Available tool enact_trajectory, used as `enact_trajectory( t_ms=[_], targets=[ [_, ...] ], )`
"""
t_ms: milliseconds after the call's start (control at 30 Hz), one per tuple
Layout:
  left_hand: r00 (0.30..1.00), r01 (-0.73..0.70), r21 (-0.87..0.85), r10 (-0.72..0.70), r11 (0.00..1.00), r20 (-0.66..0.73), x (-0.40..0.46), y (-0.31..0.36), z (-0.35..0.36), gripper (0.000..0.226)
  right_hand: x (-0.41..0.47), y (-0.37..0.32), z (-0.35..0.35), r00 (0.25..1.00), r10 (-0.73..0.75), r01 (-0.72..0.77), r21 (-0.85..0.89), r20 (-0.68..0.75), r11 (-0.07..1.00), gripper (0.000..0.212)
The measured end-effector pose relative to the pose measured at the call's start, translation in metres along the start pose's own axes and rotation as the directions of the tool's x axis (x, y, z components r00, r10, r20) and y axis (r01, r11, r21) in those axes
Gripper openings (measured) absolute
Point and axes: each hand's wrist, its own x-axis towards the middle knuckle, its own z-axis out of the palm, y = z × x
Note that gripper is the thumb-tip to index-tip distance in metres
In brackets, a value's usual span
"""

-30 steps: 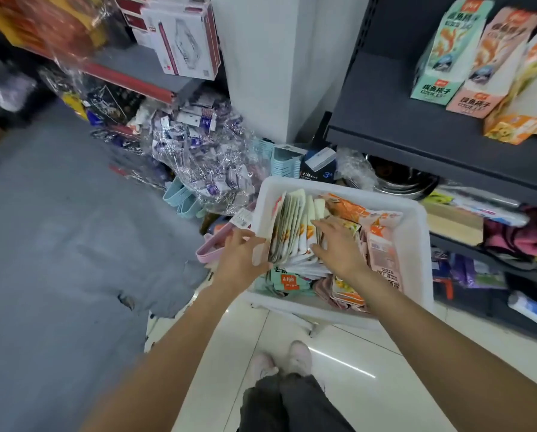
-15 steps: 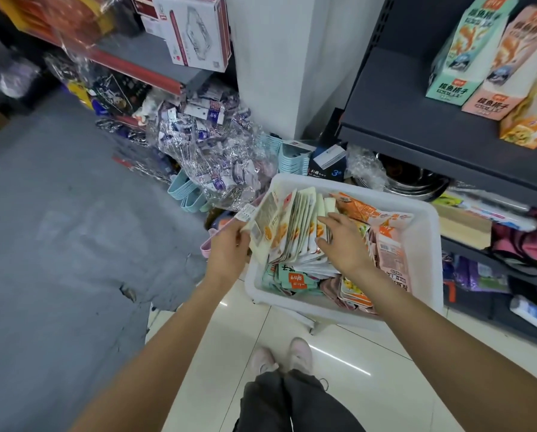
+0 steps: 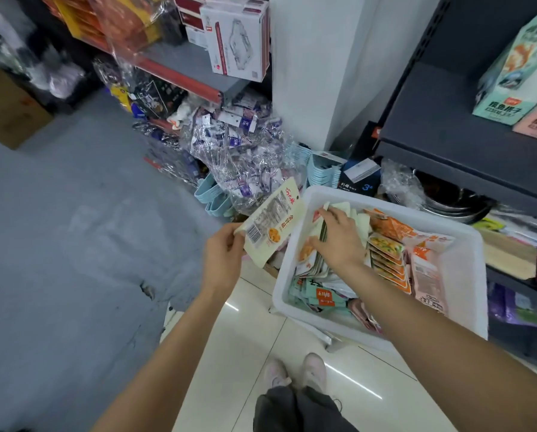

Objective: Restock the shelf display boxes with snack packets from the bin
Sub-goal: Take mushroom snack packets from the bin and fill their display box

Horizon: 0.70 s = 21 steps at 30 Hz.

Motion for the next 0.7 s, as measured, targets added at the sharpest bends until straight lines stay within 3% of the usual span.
enact_trajectory(
  t_ms=[167, 333, 467, 567, 700],
  targets=[
    [1.0, 0.013, -0.034, -0.012, 0.999, 0.029, 0.003, -0.005, 0.001, 0.021, -0.001, 0.005, 0.006, 0.998, 0.041, -0.041, -0.011, -0.038, 0.999, 0.071],
    [1.0, 0.013, -0.045, -0.012, 0.999, 0.029, 0.003, -0.005, 0.003, 0.02, -0.005, 0.015, 0.003, 0.986, 0.154, -0.139, 0.177, -0.072, 0.974, 0.072],
    [0.999, 0.01, -0.068, -0.008, 0.998, 0.033, 0.001, 0.0, 0.001, 0.021, -0.011, 0.015, 0.0, 0.954, 0.267, -0.192, 0.408, -0.135, 0.892, 0.061],
    [1.0, 0.005, -0.081, -0.003, 0.997, 0.021, 0.0, 0.002, -0.003, 0.022, -0.017, 0.013, -0.014, 0.936, 0.324, -0.242, 0.421, -0.134, 0.874, 0.056],
    [0.999, -0.013, -0.09, 0.017, 0.996, 0.037, -0.002, 0.008, 0.0, 0.023, -0.021, 0.01, -0.033, 0.954, 0.28, -0.196, 0.487, -0.105, 0.851, 0.058]
  ],
)
